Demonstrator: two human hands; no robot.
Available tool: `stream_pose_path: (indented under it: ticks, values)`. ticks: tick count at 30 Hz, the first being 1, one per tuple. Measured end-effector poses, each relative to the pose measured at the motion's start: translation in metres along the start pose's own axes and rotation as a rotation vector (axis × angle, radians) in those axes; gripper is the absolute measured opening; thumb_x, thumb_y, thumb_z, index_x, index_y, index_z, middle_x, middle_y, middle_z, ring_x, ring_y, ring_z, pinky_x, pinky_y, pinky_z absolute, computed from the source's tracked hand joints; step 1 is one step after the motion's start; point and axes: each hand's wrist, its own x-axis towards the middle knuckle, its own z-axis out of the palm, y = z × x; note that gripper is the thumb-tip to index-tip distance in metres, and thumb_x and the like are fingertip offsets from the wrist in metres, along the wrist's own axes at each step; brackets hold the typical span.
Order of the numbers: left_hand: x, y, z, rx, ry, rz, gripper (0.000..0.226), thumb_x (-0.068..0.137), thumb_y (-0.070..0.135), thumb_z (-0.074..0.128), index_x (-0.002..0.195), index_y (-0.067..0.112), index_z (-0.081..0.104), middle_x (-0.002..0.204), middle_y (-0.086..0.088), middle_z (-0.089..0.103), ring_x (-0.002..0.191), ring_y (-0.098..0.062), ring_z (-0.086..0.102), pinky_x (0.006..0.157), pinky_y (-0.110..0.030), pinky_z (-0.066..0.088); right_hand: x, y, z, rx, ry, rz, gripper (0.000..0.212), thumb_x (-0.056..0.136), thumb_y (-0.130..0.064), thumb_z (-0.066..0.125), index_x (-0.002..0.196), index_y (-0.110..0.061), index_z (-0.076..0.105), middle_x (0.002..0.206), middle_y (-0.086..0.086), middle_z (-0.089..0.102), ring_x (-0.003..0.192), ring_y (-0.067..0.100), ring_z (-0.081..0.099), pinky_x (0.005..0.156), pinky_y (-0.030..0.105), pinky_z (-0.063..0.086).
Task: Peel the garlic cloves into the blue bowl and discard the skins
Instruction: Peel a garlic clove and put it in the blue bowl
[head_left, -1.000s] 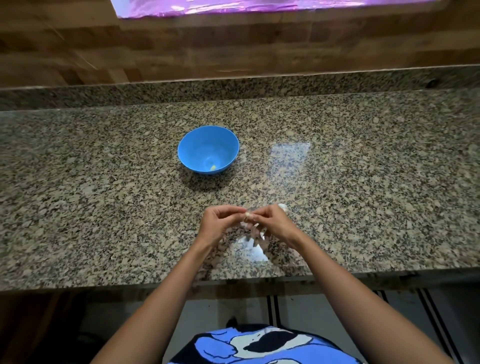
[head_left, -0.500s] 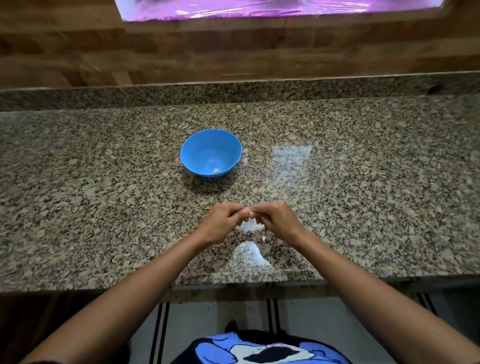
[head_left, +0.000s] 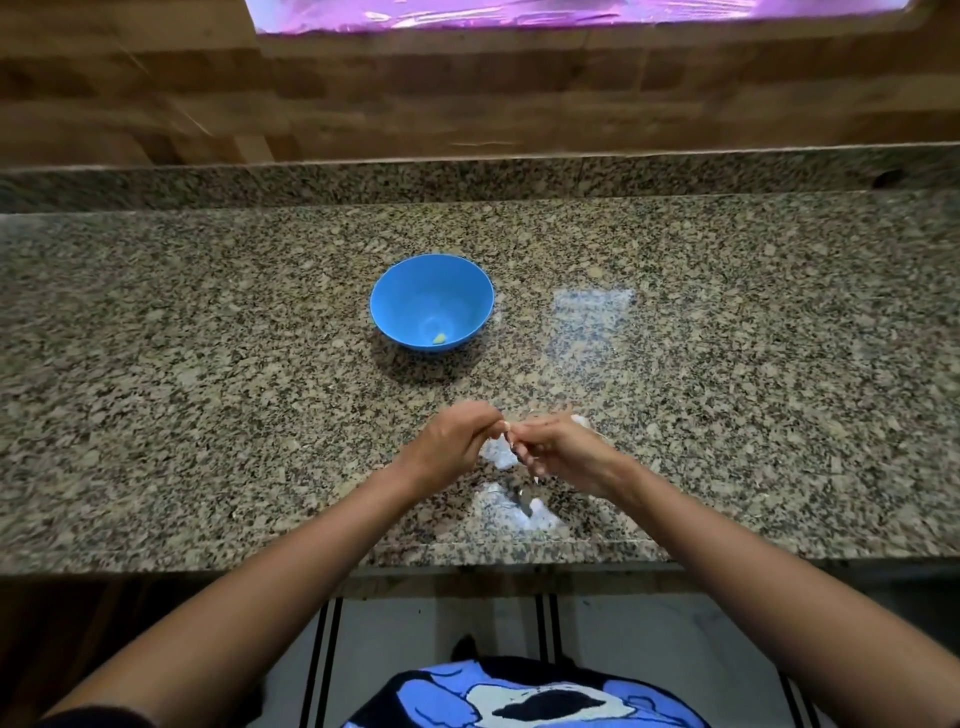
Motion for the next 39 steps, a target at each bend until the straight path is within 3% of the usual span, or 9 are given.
stream_pose_path:
  ticks: [2,4,9,12,15,21,27,33,39]
  values:
    - [0.004,-0.009,-0.002,0.096,0.083,0.206,0.029,0.095,0.017,0.039,0.082,0.002,0.06,0.072,0.002,0.052,0.065,-0.003,0.039,0.058,-0.017,0.042,-0.002,0.001,0.003,0.338,-0.005,0.14,0.015,0.089,-0.008,0.049,0.081,-0.002,0.06,0.059,0.001,0.054,0.047,0.007,0.048,0.04,0.014,0.041]
    - [0.006,-0.011,-0.001,0.077,0.075,0.184,0.028,0.095,0.015,0.04,0.08,0.002,0.059,0.071,0.003,0.049,0.063,0.0,0.035,0.058,-0.016,0.04,0.0,-0.001,0.004,0.294,0.014,0.123,0.018,0.089,-0.008,0.051,0.077,-0.003,0.064,0.059,0.002,0.055,0.047,0.007,0.048,0.04,0.014,0.042]
    - [0.009,0.008,0.0,-0.582,-0.18,-0.512,0.028,0.098,0.021,0.044,0.074,0.012,0.054,0.063,0.004,0.047,0.05,-0.005,0.036,0.047,-0.014,0.031,0.008,-0.001,0.001,-0.928,0.299,-0.353,0.018,0.091,-0.009,0.055,0.083,-0.003,0.07,0.063,0.008,0.061,0.046,0.011,0.047,0.043,0.013,0.038]
    - [0.012,0.006,-0.007,-1.014,-0.293,-0.804,0.027,0.1,0.019,0.04,0.08,0.008,0.054,0.065,0.003,0.048,0.053,-0.006,0.039,0.05,-0.015,0.033,0.014,0.007,-0.002,-1.379,0.209,-0.547,0.041,0.094,-0.021,0.035,0.084,-0.002,0.069,0.071,0.01,0.065,0.054,0.02,0.058,0.054,0.024,0.05]
    - [0.009,0.006,-0.007,-0.991,-0.272,-0.836,0.024,0.098,0.016,0.044,0.092,-0.001,0.06,0.071,-0.003,0.058,0.056,-0.008,0.048,0.05,-0.017,0.041,0.013,0.013,-0.006,-1.338,0.276,-0.499,0.04,0.094,-0.024,0.036,0.088,-0.003,0.069,0.074,0.009,0.065,0.058,0.019,0.06,0.057,0.029,0.052]
    - [0.001,0.018,0.004,-0.986,0.131,-0.759,0.015,0.085,0.002,0.062,0.098,0.006,0.069,0.08,-0.011,0.071,0.06,-0.014,0.065,0.054,-0.017,0.052,0.009,0.025,0.003,-1.008,0.429,-0.375,0.017,0.092,-0.019,0.056,0.098,-0.014,0.07,0.071,0.0,0.067,0.045,-0.002,0.046,0.045,0.009,0.039]
    - [-0.005,0.016,0.011,-1.246,0.284,-0.822,0.015,0.078,-0.004,0.067,0.092,-0.001,0.067,0.085,-0.011,0.071,0.075,-0.021,0.068,0.065,-0.024,0.058,-0.002,0.02,0.006,-0.121,0.278,-0.114,0.017,0.093,-0.012,0.052,0.087,-0.006,0.067,0.07,0.002,0.067,0.056,0.01,0.057,0.047,0.02,0.045]
    - [-0.012,0.014,0.015,-1.239,0.269,-0.826,0.027,0.072,-0.009,0.069,0.099,-0.004,0.066,0.095,-0.016,0.071,0.086,-0.025,0.069,0.071,-0.025,0.058,0.004,0.035,0.003,-0.452,0.524,-0.139,0.01,0.081,-0.02,0.069,0.076,-0.012,0.071,0.071,0.004,0.071,0.068,0.021,0.068,0.069,0.036,0.058]
    - [-0.013,0.015,0.016,-1.174,0.249,-0.814,0.02,0.075,-0.011,0.065,0.093,-0.002,0.069,0.089,-0.01,0.073,0.081,-0.02,0.071,0.069,-0.022,0.058,0.002,0.04,0.012,-0.944,0.58,-0.179,0.034,0.096,-0.015,0.047,0.127,-0.027,0.054,0.11,-0.003,0.064,0.075,0.012,0.064,0.059,0.023,0.052]
